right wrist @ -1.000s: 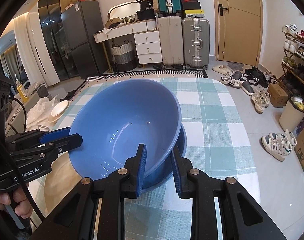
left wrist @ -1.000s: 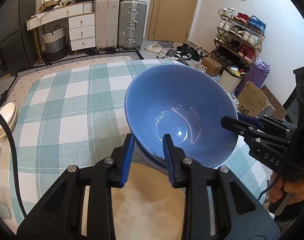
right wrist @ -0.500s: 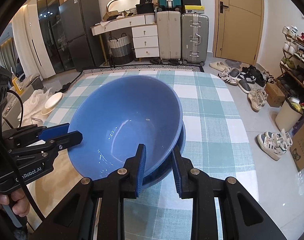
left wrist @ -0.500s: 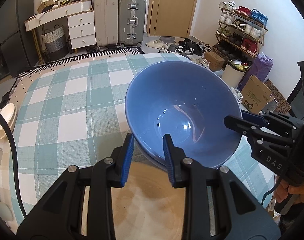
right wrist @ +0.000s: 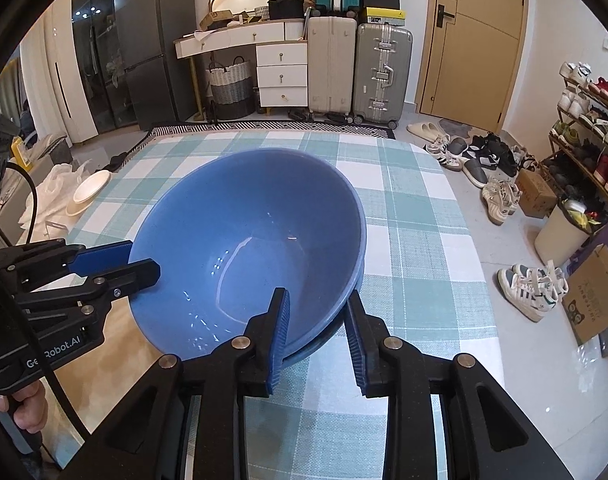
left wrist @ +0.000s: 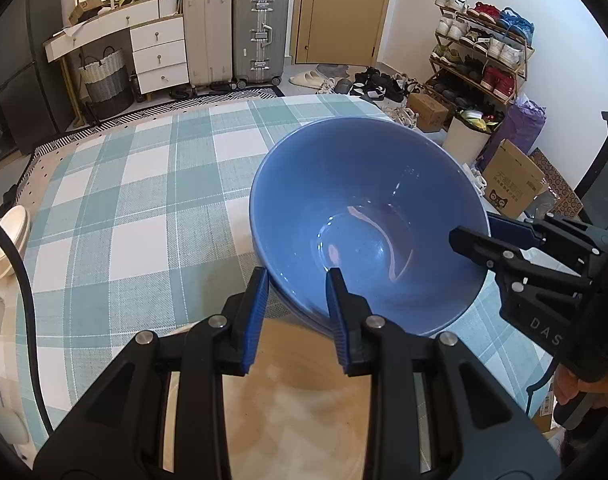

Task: Organize plates and bowls

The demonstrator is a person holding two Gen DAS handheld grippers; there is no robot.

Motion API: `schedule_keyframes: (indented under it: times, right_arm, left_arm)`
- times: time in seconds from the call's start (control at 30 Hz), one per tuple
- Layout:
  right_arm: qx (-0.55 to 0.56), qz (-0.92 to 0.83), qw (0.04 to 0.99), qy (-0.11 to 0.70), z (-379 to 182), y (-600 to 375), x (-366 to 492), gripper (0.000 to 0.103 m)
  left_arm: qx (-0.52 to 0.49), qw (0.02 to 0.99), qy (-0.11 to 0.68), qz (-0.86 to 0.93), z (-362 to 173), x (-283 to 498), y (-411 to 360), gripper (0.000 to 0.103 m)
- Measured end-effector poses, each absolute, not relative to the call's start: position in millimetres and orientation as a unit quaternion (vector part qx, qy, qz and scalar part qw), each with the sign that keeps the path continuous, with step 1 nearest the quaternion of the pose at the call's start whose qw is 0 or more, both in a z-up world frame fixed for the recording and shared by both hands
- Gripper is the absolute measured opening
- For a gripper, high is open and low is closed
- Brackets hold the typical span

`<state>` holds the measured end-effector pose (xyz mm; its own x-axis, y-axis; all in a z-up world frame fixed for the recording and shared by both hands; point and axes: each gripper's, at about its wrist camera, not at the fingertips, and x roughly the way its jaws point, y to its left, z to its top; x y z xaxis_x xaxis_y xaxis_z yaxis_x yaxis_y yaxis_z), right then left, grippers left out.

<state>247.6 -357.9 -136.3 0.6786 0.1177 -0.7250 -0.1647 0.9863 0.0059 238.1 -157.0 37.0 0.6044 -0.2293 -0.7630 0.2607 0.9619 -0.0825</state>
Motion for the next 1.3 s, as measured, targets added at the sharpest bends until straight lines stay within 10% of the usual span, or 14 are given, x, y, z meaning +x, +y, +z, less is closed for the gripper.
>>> schedule_keyframes:
  times: [0.7,0.9,1.3]
  right_arm:
    - [-0.044,0.072,0.913,0.399,-141.2,-352.7,249.0,0.039]
    - [0.016,0.095,0.912,0.4,-136.6,-371.5,248.3,0.065]
    - [0.075,0.096,0.918,0.378,-128.4,-394.9,256.3,0.097]
  left_arm:
    - [0.009,0.893,0.427,-0.142,29.4,241.0,-156.3,0.029]
    - [-0.046,0.885,0.433,-0.165,32.2,245.7,-136.9,0.072]
    - [-0.082,0.884,0.432,-0.157,32.3,270.8,-104.0,0.092]
